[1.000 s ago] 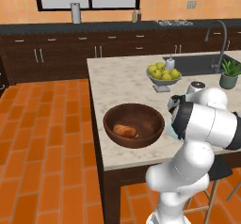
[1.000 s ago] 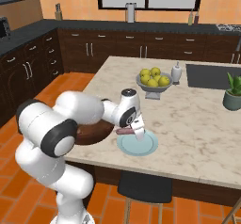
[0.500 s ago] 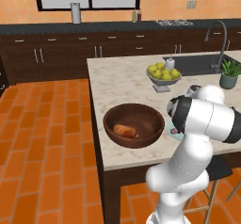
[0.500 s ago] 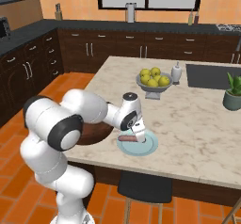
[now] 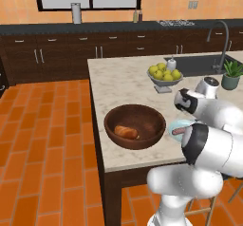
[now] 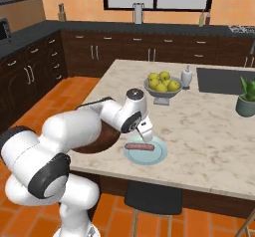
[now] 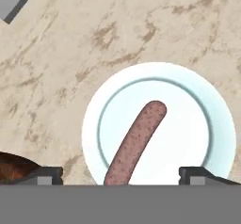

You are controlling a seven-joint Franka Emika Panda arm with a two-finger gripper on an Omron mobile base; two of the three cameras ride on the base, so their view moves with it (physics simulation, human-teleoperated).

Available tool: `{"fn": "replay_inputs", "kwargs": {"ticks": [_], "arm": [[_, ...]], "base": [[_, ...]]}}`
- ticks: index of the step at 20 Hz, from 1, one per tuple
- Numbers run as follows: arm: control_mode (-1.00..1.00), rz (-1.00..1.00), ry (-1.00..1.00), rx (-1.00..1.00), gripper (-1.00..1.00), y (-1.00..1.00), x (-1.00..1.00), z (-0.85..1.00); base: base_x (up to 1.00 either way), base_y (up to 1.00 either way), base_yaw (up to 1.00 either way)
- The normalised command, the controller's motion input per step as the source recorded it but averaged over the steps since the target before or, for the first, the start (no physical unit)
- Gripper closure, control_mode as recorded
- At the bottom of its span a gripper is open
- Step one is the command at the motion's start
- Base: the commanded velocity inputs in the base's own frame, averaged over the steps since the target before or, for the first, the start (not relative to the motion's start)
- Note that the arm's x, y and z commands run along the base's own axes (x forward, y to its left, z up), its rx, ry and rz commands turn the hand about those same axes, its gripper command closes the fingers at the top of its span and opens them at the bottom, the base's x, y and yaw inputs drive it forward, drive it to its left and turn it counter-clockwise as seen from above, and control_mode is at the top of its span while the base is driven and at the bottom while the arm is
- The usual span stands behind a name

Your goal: Place one bun and one sausage from the bowl on each plate.

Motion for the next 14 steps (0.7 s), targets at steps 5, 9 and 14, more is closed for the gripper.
{"fn": "replay_inputs", "kwargs": {"ticks": [5,9,14], "arm": [[-1.00,0.52,0.05,-0.06,-1.00,0.97,-0.04,1.00],[-1.00,0.48,0.25,-0.01,-1.00,1.00,0.00,0.71],[-1.00,0.49,0.46,0.00,-1.00,0.93,-0.03,0.14]], "base": [[0.00,0.00,0.00],[0.00,0.00,0.00],[0.00,0.00,0.00]]}}
